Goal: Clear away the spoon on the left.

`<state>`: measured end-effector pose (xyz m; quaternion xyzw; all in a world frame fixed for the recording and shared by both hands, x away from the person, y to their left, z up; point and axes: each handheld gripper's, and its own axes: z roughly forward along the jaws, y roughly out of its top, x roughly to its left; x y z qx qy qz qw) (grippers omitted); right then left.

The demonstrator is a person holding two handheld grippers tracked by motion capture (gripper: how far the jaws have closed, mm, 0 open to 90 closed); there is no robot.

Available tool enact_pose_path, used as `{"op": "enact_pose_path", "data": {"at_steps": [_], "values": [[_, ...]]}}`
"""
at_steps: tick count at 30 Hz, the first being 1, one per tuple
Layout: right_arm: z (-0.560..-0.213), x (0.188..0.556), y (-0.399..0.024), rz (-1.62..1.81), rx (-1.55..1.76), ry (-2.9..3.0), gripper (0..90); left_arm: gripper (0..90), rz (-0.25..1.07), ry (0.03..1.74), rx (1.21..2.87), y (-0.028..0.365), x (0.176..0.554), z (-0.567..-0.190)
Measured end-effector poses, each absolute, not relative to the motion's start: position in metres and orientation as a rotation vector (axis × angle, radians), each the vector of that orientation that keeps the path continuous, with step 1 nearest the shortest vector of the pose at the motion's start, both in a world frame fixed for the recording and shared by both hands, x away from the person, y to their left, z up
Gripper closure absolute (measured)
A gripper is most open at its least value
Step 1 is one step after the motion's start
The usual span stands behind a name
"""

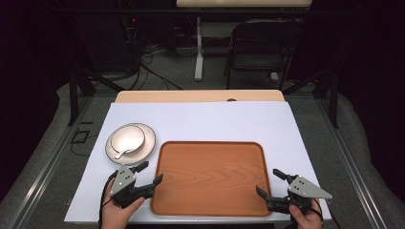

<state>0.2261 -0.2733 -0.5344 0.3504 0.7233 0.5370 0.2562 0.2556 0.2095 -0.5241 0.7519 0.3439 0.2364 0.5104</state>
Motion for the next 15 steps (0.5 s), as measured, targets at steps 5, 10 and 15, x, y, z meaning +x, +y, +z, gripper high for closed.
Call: {"op": "enact_pose_path", "data": {"at_steps": [5, 10, 15], "values": [[-0.5344, 0.2261, -0.273, 1.456, 0.951, 1.966, 14.4, 31.0, 0.569, 0.83, 1.807, 0.21, 0.2554, -0.524], [-0.5343, 0.2255, -0.2733, 1.457, 0.955, 1.966, 14.4, 31.0, 0.569, 0.831, 1.812, 0.2097, 0.2555, -0.524], [-0.5341, 0.225, -0.2727, 1.458, 0.949, 1.963, 14.4, 31.0, 0.568, 0.84, 1.817, 0.2103, 0.2554, -0.524]]}}
